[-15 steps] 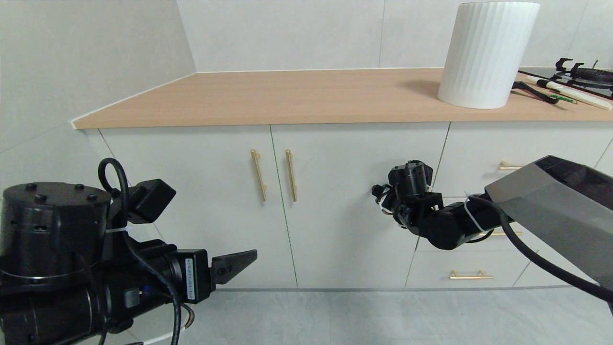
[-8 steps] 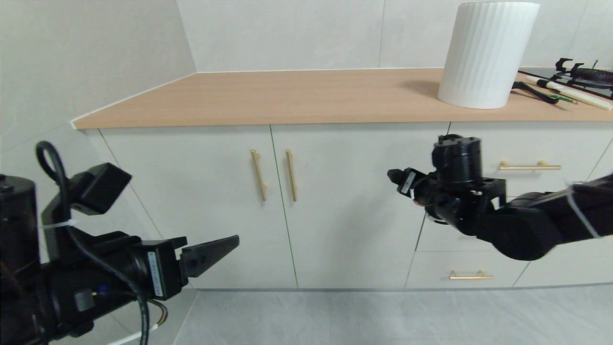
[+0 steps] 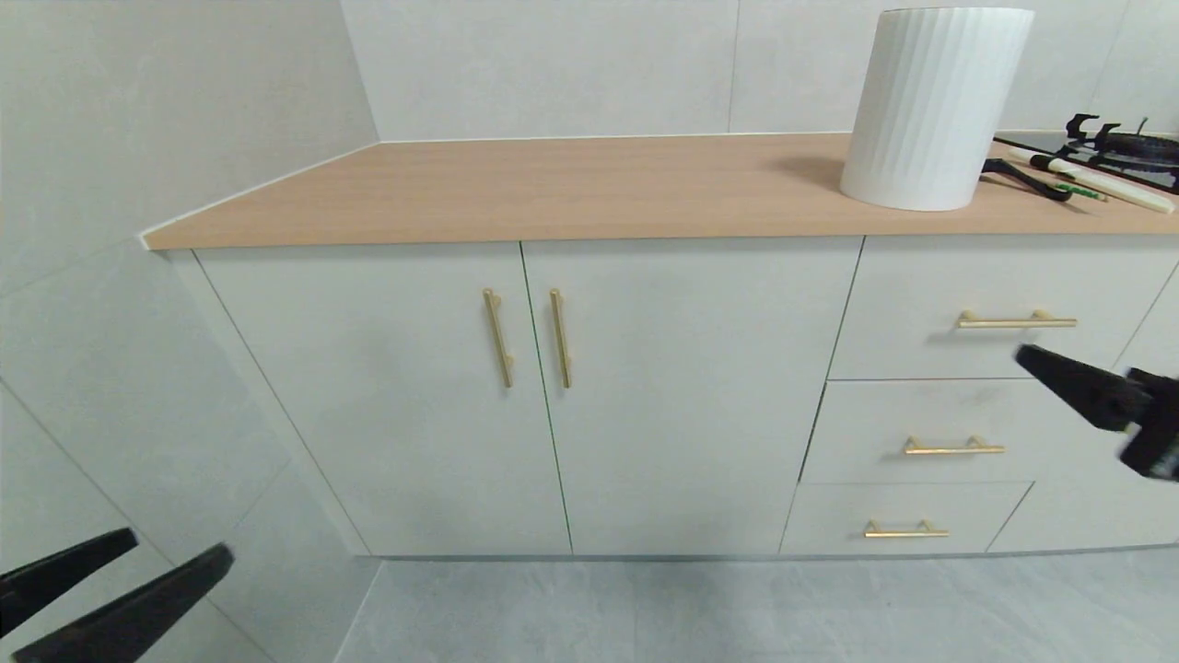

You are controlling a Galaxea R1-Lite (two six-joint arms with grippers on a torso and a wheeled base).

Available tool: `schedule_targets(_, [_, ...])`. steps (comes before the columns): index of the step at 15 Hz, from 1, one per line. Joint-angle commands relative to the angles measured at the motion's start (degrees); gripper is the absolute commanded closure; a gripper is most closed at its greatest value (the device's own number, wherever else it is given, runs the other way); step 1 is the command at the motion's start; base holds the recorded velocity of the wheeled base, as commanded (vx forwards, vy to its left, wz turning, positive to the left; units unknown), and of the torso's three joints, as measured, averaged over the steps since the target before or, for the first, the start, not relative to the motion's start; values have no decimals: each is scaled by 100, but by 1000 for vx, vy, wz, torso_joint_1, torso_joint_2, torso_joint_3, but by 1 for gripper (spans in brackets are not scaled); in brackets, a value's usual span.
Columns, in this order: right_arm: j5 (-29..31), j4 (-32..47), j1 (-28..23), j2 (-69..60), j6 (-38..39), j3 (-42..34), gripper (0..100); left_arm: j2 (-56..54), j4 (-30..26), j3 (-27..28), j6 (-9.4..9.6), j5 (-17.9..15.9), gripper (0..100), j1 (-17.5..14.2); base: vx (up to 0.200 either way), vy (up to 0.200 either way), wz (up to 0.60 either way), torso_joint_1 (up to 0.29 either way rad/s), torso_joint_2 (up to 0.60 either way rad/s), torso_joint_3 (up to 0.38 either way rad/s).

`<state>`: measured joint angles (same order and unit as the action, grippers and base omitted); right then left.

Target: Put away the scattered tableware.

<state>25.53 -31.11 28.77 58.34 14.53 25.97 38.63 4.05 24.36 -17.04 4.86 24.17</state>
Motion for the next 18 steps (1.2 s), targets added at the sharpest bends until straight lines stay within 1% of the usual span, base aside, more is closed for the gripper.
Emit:
schedule_targets(1, [-294, 668, -1444, -3382, -908, -1709, 0, -2053, -1152, -80, 263, 23, 0, -422, 0, 0, 0, 0, 0, 0])
schedule_targets(2, [-417, 1213, -1647, -4112, -935, -1647, 0, -2395, -1468, -36, 377, 15, 0, -642, 0, 0, 0, 0, 0, 0])
schedule_targets(3, [-426, 1608, -1726, -4490, -979, -1551, 0, -2554, -1600, -19, 456, 15, 0, -791, 0, 0, 0, 0, 0, 0])
schedule_targets(4, [-435, 2443, -1875, -5193, -1137, -1322, 0, -2817, -1767, -10, 694, 15, 0, -976, 0, 0, 0, 0, 0, 0])
schedule_targets(5, [-180, 2795, -1980, -5237, -1031, -1261, 0, -3125, -1881, -36, 1098, 15, 0, -1222, 0, 0, 0, 0, 0, 0])
schedule_targets(6, [251, 2645, -1998, -5254, -899, -1278, 0, -3318, -1908, -89, 1353, 23, 0, -1407, 0, 0, 0, 0, 0, 0])
schedule_targets(7, [462, 2619, -2051, -5254, -917, -1322, 0, -3309, -1881, -177, 1520, 164, 0, -1530, 0, 0, 0, 0, 0, 0])
schedule_targets(8, [471, 2610, -2288, -5254, -935, -1419, 0, -3318, -1864, -221, 1608, 428, 0, -1662, 0, 0, 0, 0, 0, 0])
schedule_targets(9, [444, 2610, -2631, -5342, -1014, -1472, 0, -3318, -1855, -247, 1731, 683, 0, -1776, 0, 0, 0, 0, 0, 0])
schedule_targets(10, [84, 2707, -2921, -5834, -1418, -1559, 0, -3459, -1864, -309, 2029, 744, 0, -2224, 0, 0, 0, 0, 0, 0])
schedule_targets(11, [66, 2680, -2903, -5826, -1436, -1674, 0, -3626, -1881, -353, 2144, 691, 0, -2347, 0, 0, 0, 0, 0, 0])
schedule_targets(12, [242, 2478, -2903, -5826, -1444, -1867, 0, -3863, -1864, -616, 2267, 551, 0, -2435, 0, 0, 0, 0, 0, 0])
schedule_targets(14, [207, 2302, -2903, -5826, -1471, -2280, 0, -3863, -1846, -880, 2205, 647, 0, -2435, 0, 0, 0, 0, 0, 0])
schedule_targets(15, [-65, 2346, -2903, -5826, -1462, -2597, 0, -3863, -1591, -1337, 2161, 639, 0, -2435, 0, 0, 0, 0, 0, 0])
schedule_targets(16, [-364, 2469, -2903, -5826, -1339, -2597, 0, -3863, -1046, -1820, 2161, 630, 0, -2435, 0, 0, 0, 0, 0, 0])
schedule_targets(17, [-593, 2584, -2903, -5826, -1163, -2597, 0, -3863, -141, -2436, 2196, 542, 0, -2435, 0, 0, 0, 0, 0, 0])
schedule_targets(18, [-804, 2803, -2903, -5826, -1154, -2597, 0, -3863, -62, -2436, 2144, 287, 0, -2435, 0, 0, 0, 0, 0, 0])
